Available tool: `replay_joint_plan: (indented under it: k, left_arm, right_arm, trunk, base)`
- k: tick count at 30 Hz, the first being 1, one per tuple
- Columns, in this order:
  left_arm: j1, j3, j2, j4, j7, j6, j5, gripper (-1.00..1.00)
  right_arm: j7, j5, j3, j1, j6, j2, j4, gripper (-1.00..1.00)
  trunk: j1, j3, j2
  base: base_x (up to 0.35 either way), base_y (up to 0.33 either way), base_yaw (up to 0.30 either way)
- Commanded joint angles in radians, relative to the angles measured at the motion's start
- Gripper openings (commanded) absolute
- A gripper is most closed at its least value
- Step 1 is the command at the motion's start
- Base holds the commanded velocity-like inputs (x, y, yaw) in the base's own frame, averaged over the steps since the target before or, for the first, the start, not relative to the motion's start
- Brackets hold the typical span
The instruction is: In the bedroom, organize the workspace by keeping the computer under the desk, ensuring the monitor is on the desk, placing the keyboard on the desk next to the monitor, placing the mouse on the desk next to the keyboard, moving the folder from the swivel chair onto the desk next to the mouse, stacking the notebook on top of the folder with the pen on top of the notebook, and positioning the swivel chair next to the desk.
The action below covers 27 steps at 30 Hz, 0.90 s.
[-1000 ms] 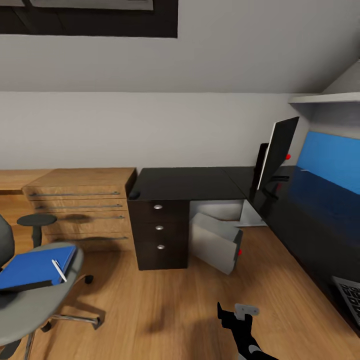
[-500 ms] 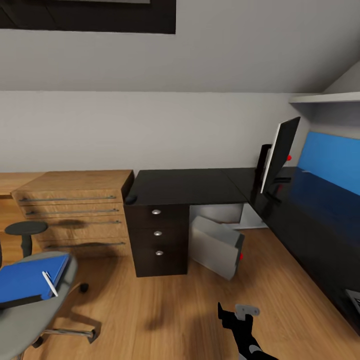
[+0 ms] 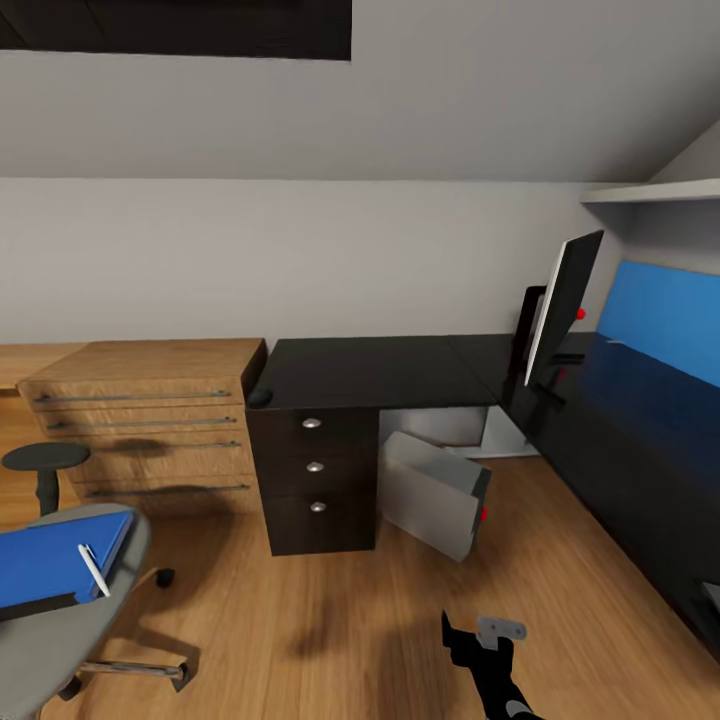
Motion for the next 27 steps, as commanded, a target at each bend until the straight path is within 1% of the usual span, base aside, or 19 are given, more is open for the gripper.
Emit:
replay_joint_plan:
  k: [1, 6, 8, 12, 16, 19, 23, 27]
  left_arm:
    - [-0.001, -0.009, 0.000, 0.000, 0.006, -0.003, 0.005, 1.00]
    - [-0.001, -0.007, 0.000, 0.000, 0.006, -0.002, 0.006, 1.00]
    - [0.002, -0.004, -0.012, -0.011, 0.012, -0.010, 0.006, 1.00]
    - [0.002, -0.004, -0.033, -0.033, 0.012, -0.010, 0.006, 1.00]
    - [0.002, -0.005, -0.036, -0.048, 0.012, -0.011, 0.006, 1.00]
    - [0.002, -0.006, -0.037, -0.048, 0.012, -0.012, 0.006, 1.00]
    - [0.002, -0.007, -0.037, -0.049, 0.012, -0.012, 0.006, 1.00]
    - [0.002, -0.008, -0.037, -0.049, 0.012, -0.012, 0.006, 1.00]
  right_arm:
    - [0.002, -0.001, -0.005, -0.001, -0.005, 0.000, 0.002, 1.00]
    - [0.002, -0.002, -0.005, 0.000, -0.006, -0.001, 0.001, 1.00]
    - [0.000, -0.003, -0.006, -0.011, -0.017, 0.006, -0.001, 1.00]
    - [0.000, -0.003, -0.006, -0.018, -0.027, 0.006, -0.001, 1.00]
    - [0.002, -0.002, -0.006, -0.017, -0.027, 0.003, -0.001, 1.00]
    - [0.005, -0.001, -0.005, -0.005, -0.029, -0.010, -0.001, 1.00]
    - [0.007, 0.000, -0.005, 0.005, -0.031, -0.017, -0.001, 1.00]
    - [0.009, 0.001, -0.004, 0.009, -0.032, -0.020, -0.001, 1.00]
  trunk:
    - [0.004, -0.004, -0.008]
    - [0.023, -0.020, -0.043]
    - [0.023, -0.020, -0.042]
    - [0.023, -0.020, -0.042]
    - [0.023, -0.020, -0.042]
    - [0.023, -0.020, -0.042]
    - [0.023, -0.020, -0.042]
    - [0.038, -0.032, -0.070]
  base:
    - [0.000, 0.000, 0.000]
    - [0.000, 0.000, 0.000]
    - [0.000, 0.000, 0.000]
    - [0.000, 0.000, 0.000]
    - [0.000, 0.000, 0.000]
    - [0.000, 0.000, 0.000]
    - [0.000, 0.000, 0.000]
    - [0.000, 0.000, 0.000]
